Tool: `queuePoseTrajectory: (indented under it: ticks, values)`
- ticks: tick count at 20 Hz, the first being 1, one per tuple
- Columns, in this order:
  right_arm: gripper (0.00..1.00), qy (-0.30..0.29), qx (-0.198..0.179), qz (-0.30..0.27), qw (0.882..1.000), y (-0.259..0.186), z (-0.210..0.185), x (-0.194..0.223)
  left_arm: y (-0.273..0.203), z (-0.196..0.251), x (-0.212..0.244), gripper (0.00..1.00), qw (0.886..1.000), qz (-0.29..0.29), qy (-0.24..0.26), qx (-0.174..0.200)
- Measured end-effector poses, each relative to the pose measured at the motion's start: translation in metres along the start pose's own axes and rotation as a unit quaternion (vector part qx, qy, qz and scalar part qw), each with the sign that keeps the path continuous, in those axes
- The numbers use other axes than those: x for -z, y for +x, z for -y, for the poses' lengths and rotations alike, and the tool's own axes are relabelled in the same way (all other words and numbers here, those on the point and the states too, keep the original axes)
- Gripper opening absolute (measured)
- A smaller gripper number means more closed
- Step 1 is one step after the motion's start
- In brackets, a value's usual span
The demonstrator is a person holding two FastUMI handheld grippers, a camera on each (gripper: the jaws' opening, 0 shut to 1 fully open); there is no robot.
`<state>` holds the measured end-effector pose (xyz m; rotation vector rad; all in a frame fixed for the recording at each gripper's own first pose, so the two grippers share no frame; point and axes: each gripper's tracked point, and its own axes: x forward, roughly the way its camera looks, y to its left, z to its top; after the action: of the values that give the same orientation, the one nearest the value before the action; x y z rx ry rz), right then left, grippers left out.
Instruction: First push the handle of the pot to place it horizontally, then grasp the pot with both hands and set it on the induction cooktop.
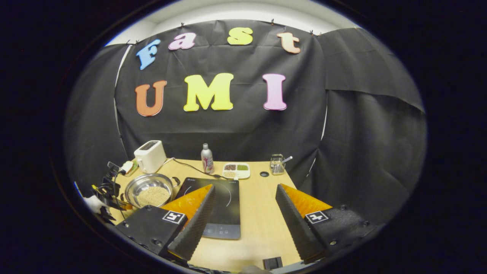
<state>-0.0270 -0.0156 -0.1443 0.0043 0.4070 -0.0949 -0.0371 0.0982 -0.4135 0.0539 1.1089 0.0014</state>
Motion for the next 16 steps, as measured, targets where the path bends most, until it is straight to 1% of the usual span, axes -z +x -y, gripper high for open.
queuePoseTrajectory:
  ticks: [9,10,12,13,16]
  values:
    - [0.97,-0.016,0.004,-0.002,1.0,-0.003,0.001,0.0,0.008,-0.038,-0.009,0.0,0.999,0.007,-0.03,-0.031]
    - [1.0,-0.016,0.003,-0.001,1.0,-0.003,0.001,-0.001,0.008,-0.043,-0.009,0.0,0.999,0.007,-0.037,-0.033]
    - [1.0,-0.018,0.002,-0.001,1.0,-0.002,-0.001,-0.002,0.009,-0.048,-0.012,0.0,0.998,0.008,-0.048,-0.031]
    - [0.97,-0.021,0.002,0.0,1.0,-0.001,-0.002,-0.002,0.01,-0.051,-0.014,0.0,0.998,0.008,-0.052,-0.031]
    - [0.97,-0.024,-0.002,0.0,1.0,-0.002,-0.006,-0.004,0.012,-0.058,-0.017,0.0,0.997,0.009,-0.06,-0.036]
